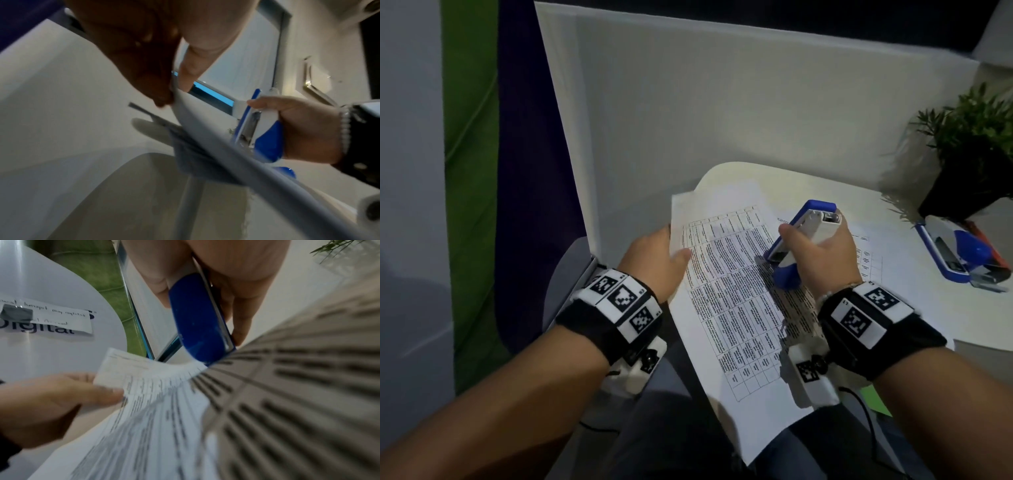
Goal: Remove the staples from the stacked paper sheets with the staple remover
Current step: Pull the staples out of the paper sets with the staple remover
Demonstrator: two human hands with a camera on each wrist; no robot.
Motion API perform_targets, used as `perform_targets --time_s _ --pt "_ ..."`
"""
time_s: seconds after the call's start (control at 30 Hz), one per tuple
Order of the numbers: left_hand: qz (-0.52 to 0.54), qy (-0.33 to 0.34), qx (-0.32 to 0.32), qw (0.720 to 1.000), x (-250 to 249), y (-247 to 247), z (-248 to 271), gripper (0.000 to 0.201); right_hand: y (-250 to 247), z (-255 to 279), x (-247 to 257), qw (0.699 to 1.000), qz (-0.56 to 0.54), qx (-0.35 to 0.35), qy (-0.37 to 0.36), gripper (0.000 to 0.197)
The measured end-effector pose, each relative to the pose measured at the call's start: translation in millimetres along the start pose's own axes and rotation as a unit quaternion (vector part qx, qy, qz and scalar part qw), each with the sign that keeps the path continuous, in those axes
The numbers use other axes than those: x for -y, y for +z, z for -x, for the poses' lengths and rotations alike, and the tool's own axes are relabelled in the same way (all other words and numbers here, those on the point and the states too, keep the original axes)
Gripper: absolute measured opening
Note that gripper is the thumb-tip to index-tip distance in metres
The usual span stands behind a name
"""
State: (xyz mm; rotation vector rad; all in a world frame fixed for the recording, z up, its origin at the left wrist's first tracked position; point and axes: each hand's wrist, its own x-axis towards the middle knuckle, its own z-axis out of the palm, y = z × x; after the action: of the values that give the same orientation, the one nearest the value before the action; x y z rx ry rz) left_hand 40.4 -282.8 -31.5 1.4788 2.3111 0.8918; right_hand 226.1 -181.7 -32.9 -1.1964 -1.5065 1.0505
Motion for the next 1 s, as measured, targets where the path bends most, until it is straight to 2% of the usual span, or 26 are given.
perform_targets --time_s 0.03,0.1,0.13,0.23,0.3,0.37,0.47,0.57,0.77,0.87,1.0 --pt "-0.038 -0.021 0.031 0.999 0.1 -4.0 -1.6 0.024 1.4 -1.2 2.5 1.000 -0.004 -0.005 0.003 0.031" --pt "-0.058 -0.051 0.028 0.997 2.0 -14.3 -4.5 0.030 6.0 -5.0 9.2 0.998 -0.049 -0.038 0.014 0.025" --pt "-0.043 -0.067 -0.002 0.997 4.5 -22.6 -7.5 0.031 8.5 -8.3 11.5 0.994 -0.084 -0.058 0.023 0.024" --pt "0.027 -0.072 -0.162 0.984 10.8 -59.0 -14.3 0.024 21.0 -16.0 17.8 0.977 -0.188 -0.088 0.046 0.028" --pt "0.025 -0.059 -0.250 0.966 13.9 -88.4 -14.2 0.022 35.2 -18.1 18.5 0.969 -0.224 -0.078 0.065 0.043" --pt "-0.011 -0.061 -0.312 0.948 19.1 -113.2 -12.6 0.027 49.2 -17.8 13.8 0.965 -0.237 -0.062 0.092 0.059" --pt "-0.057 -0.085 -0.359 0.928 35.9 -137.3 -14.9 0.034 67.6 -11.6 1.7 0.963 -0.242 -0.021 0.117 0.079" --pt "-0.076 -0.095 -0.362 0.924 60.0 -143.0 -18.6 0.032 74.2 -11.3 -11.9 0.970 -0.211 -0.016 0.122 0.096" --pt "-0.097 -0.095 -0.306 0.942 93.2 -119.8 -10.3 0.034 72.3 -12.6 -18.4 0.974 -0.197 0.008 0.111 0.078" --pt "-0.095 -0.125 -0.274 0.949 105.7 -111.1 -8.0 0.039 73.0 -12.1 -18.4 0.973 -0.203 0.007 0.113 0.082" --pt "-0.074 -0.156 -0.270 0.947 115.5 -97.9 -4.6 0.036 73.2 -14.7 -20.7 0.976 -0.191 0.005 0.105 0.077"
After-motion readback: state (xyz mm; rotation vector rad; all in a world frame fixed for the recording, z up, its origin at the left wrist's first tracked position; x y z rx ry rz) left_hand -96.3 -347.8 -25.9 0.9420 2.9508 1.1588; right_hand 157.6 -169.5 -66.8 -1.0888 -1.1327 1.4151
